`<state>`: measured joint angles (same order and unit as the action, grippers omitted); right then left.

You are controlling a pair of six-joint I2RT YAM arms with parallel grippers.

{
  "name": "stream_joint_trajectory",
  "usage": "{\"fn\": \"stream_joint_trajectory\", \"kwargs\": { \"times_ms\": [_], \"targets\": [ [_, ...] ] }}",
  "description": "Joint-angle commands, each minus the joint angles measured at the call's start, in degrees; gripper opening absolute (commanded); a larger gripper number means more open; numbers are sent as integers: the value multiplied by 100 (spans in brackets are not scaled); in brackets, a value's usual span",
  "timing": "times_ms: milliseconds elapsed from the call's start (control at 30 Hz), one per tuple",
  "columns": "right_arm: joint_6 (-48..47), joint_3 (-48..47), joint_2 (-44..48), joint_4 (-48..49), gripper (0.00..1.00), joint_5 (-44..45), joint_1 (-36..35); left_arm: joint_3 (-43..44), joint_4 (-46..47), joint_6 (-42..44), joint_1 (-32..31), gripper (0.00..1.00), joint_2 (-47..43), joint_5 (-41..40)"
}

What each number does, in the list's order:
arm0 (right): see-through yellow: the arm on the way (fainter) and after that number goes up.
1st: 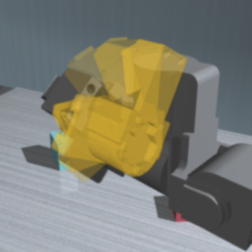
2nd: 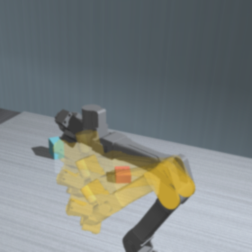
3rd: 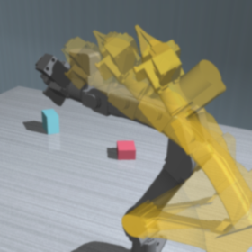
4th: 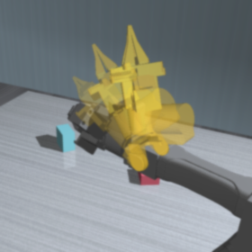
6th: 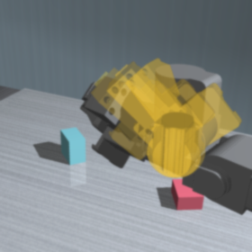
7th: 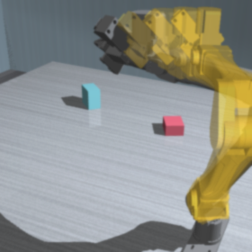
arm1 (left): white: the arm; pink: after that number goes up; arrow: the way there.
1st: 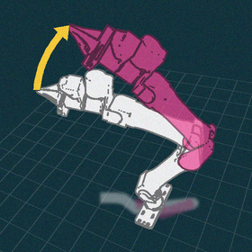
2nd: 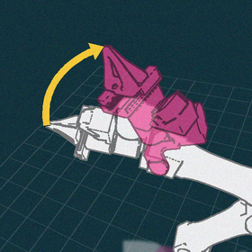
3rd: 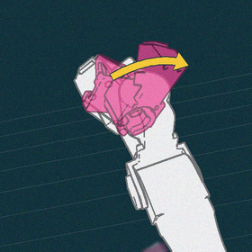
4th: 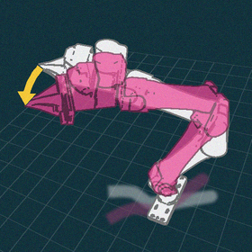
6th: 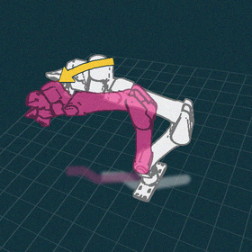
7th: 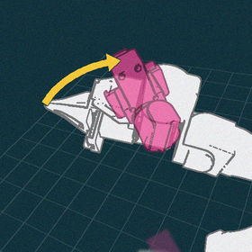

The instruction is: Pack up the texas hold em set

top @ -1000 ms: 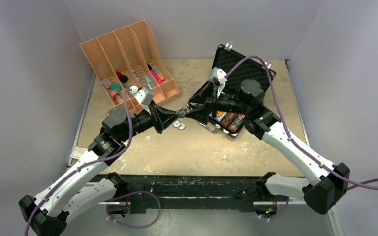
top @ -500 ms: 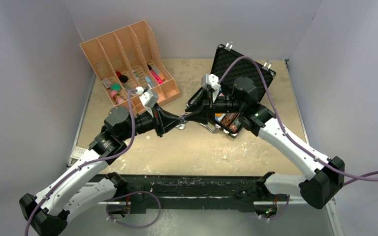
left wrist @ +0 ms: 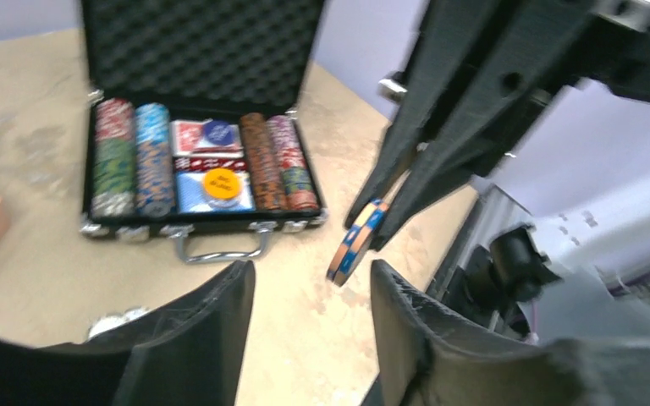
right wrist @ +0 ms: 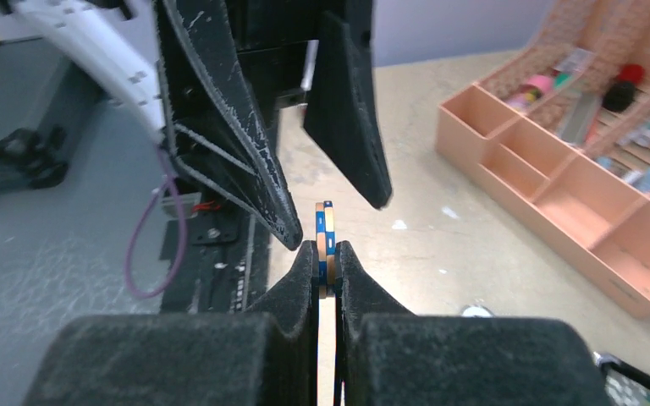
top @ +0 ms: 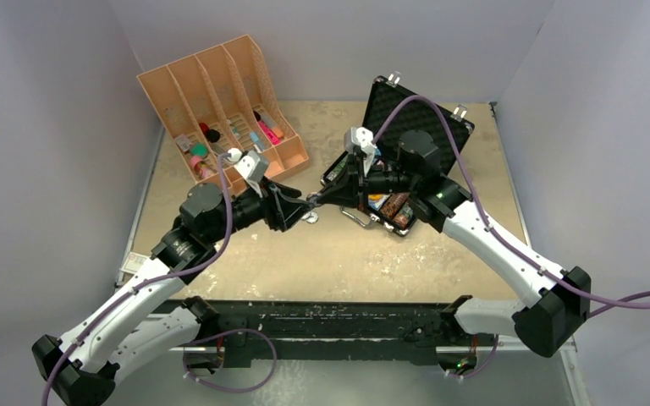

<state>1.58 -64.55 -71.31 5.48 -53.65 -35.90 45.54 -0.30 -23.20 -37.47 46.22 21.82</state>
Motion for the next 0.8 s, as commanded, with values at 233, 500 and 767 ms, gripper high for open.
{"fn": "stream_joint_trajectory", "kwargs": {
  "times_ms": [233, 500, 767],
  "targets": [
    [-235, -321, -793, -604, 0, 4263, -3, 195, -891, -220, 31, 62, -328, -3978],
    [-211, -654, -2018, -965, 0, 5443, -4, 110, -946, -211, 32, 62, -303, -4248],
    [-417, -740, -2708, -870, 0, 6030, -2, 61, -921, -248, 33, 62, -262, -4223]
  ]
}}
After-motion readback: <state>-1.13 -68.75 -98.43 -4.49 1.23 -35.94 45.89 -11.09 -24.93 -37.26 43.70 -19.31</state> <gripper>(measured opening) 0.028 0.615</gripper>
